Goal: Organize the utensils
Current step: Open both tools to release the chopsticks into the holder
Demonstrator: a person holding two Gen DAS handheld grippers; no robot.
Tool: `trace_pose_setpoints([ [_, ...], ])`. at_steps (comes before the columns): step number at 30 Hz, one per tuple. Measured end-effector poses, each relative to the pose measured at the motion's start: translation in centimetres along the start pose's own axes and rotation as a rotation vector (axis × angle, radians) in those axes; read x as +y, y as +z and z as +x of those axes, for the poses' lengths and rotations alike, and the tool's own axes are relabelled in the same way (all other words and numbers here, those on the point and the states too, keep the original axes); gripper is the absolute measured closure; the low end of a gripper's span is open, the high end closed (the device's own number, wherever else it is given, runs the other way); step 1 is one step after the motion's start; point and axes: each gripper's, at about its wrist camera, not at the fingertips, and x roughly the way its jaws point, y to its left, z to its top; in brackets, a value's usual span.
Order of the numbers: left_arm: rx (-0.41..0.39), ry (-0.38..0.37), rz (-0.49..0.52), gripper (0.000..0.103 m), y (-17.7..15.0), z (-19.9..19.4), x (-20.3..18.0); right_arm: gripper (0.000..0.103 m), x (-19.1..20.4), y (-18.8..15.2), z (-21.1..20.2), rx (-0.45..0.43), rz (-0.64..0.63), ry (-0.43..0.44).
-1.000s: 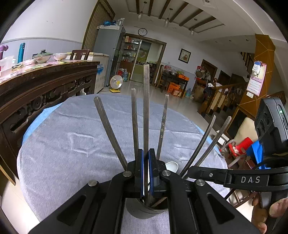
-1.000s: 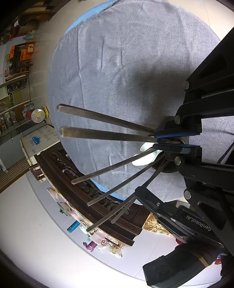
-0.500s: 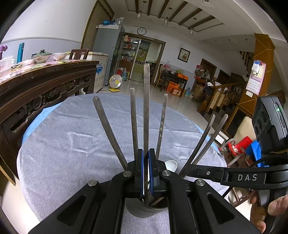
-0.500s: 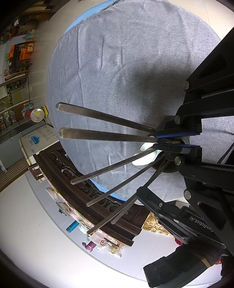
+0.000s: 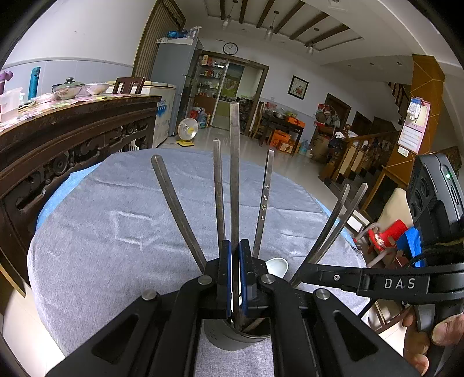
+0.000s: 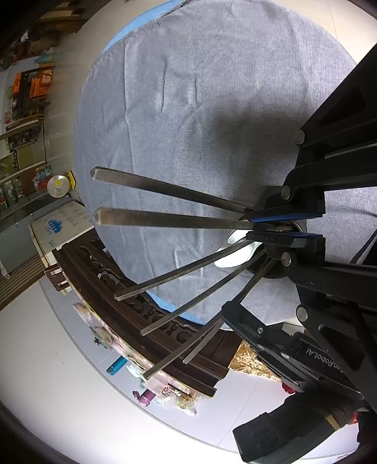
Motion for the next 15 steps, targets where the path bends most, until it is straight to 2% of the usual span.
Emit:
trace_pose_setpoints([
  [6,0.001,-0.003,-0.018,0.097,0.3,-0.3,0.5,0.093,-0.5,0.4,0.0,0.004,0.024,0.023],
  [8,0.002,-0.003,-0.028,0.093,0.5,-0.6,0.6,0.093,-0.8,0.5,-0.2,-0.001,0.041,0.032],
  [10,-0.008,-0.007,-0.043,0.075,0.7,-1.1,0.8,0.091,-1.0,0.7,-0.6,-0.012,0.049,0.030],
  [11,-0.014,-0.007,-0.048,0.069,0.9,-1.3,0.8,0.091,-1.1,0.8,-0.8,-0.016,0.055,0.036],
  [12,-0.024,-0.004,-0.053,0.060,1.0,-1.6,0.9,0.084,-1.3,0.9,-1.0,-0.023,0.066,0.047],
  [13,-0.033,-0.004,-0.055,0.057,1.2,-1.9,0.9,0.077,-1.4,1.0,-1.2,-0.028,0.074,0.053],
  [15,-0.040,-0.010,-0.057,0.057,1.3,-2.3,0.8,0.074,-1.5,1.2,-1.6,-0.041,0.075,0.048],
])
